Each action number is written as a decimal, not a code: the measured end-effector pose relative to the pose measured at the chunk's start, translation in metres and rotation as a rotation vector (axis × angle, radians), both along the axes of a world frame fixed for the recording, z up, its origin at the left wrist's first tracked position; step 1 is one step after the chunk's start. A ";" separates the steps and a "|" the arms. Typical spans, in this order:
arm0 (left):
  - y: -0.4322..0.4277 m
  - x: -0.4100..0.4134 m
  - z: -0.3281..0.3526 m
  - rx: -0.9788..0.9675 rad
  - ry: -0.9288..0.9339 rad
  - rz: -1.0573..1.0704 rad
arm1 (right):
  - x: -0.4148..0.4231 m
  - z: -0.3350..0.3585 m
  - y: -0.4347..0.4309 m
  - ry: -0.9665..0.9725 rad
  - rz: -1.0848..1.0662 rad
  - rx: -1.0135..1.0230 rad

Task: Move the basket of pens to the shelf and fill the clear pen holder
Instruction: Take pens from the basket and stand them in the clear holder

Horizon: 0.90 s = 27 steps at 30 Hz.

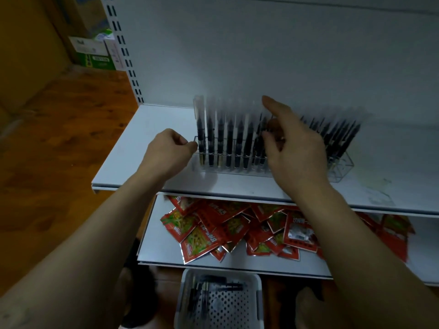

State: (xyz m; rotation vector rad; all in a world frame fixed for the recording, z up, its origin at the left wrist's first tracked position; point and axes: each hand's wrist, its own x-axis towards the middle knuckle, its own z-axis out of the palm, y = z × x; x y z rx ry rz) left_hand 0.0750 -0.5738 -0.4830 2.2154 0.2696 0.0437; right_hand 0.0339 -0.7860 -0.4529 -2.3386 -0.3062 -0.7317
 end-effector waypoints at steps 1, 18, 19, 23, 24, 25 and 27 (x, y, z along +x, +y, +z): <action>0.000 -0.001 -0.001 0.006 -0.009 -0.006 | -0.001 0.001 -0.003 -0.023 -0.012 -0.022; -0.021 -0.096 -0.005 -0.104 -0.107 -0.035 | -0.077 -0.014 0.014 0.325 0.053 -0.080; -0.024 -0.103 -0.011 -0.102 -0.092 -0.044 | -0.081 -0.019 0.016 0.356 0.050 -0.116; -0.030 -0.125 -0.049 0.017 0.028 -0.092 | -0.093 -0.049 0.023 0.591 0.088 -0.262; -0.029 -0.129 -0.061 0.051 0.062 -0.097 | -0.094 -0.059 0.023 0.656 0.103 -0.297; -0.027 -0.132 -0.074 0.072 0.102 -0.104 | -0.094 -0.070 0.023 0.723 0.127 -0.325; -0.021 -0.136 -0.097 0.101 0.187 -0.118 | -0.096 -0.094 0.022 0.867 0.189 -0.354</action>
